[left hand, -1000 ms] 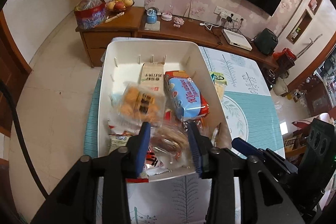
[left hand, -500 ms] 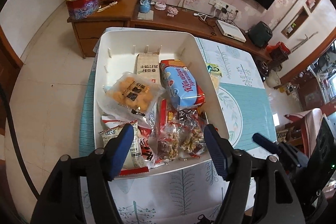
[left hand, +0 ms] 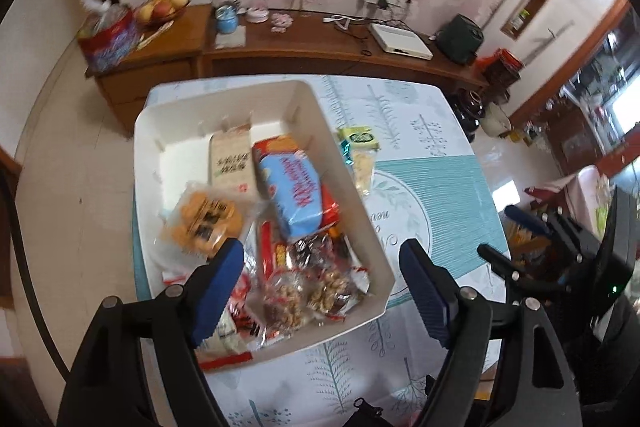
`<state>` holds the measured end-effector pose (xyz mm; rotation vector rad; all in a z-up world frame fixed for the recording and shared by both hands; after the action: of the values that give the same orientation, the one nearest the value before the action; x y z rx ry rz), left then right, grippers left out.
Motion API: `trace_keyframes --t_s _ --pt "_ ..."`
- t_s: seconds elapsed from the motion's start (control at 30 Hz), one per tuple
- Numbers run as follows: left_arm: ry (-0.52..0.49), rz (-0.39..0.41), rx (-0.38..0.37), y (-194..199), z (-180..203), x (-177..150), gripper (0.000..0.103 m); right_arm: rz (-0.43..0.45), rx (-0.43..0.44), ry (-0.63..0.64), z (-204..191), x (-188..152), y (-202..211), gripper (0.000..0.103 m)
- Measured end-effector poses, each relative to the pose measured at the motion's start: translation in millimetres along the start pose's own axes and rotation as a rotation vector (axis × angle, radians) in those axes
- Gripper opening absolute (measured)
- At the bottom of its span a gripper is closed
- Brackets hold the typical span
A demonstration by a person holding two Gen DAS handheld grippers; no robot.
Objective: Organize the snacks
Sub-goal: 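Move the left gripper to the clear cracker pack while the right reaches the green pastry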
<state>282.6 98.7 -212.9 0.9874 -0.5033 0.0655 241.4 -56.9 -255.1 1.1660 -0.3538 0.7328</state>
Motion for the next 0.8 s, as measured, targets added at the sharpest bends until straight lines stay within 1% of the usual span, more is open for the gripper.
trace_keyframes --t_s 0.1,0.2,0.23,0.27,0.3,0.4,0.5,0.67,0.8 --pt "-0.026 -0.016 -0.003 -4.3 12.7 11.5 0.081 0.029 -0.010 0.040 15.4 2.5 -4.8 0.057" --pt "-0.043 -0.041 -0.004 -11.8 27.4 22.7 0.082 0.054 0.000 0.078 27.4 3.9 -11.8 0.057" --pt "-0.066 -0.055 -0.007 -16.1 35.4 27.2 0.083 0.061 -0.001 0.095 31.8 4.3 -15.2 0.057" --pt "-0.087 -0.068 -0.002 -20.0 40.9 30.5 0.087 0.068 0.002 0.109 35.2 4.8 -18.0 0.057" --pt "-0.101 -0.076 0.004 -23.0 44.3 33.3 0.088 0.074 0.007 0.124 38.2 5.1 -21.0 0.057" --pt "-0.141 -0.114 0.028 -38.5 56.7 45.1 0.088 0.092 0.019 0.157 48.4 7.8 -31.6 0.057" --pt "-0.153 -0.144 0.033 -53.6 63.6 53.5 0.088 0.115 0.030 0.178 58.2 13.0 -42.9 0.057" --pt "-0.189 -0.207 0.062 -82.5 69.5 71.3 0.088 0.161 0.050 0.223 70.2 24.9 -63.8 0.057" --pt "-0.225 -0.280 0.078 -109.9 72.7 86.3 0.088 0.214 0.086 0.255 72.9 35.8 -77.8 0.057"
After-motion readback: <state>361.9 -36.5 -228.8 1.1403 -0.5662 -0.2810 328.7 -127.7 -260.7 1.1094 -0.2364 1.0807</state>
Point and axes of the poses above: each gripper's, at about its wrist camera, not at the fingertips, and y roughly against the way its jaws point, z to its right, x to its top, the point moved 10 cm from there along -y, roughly the way its jaws point, and after that the axes turned 15 degrees about -x, right-handed, at the moved point
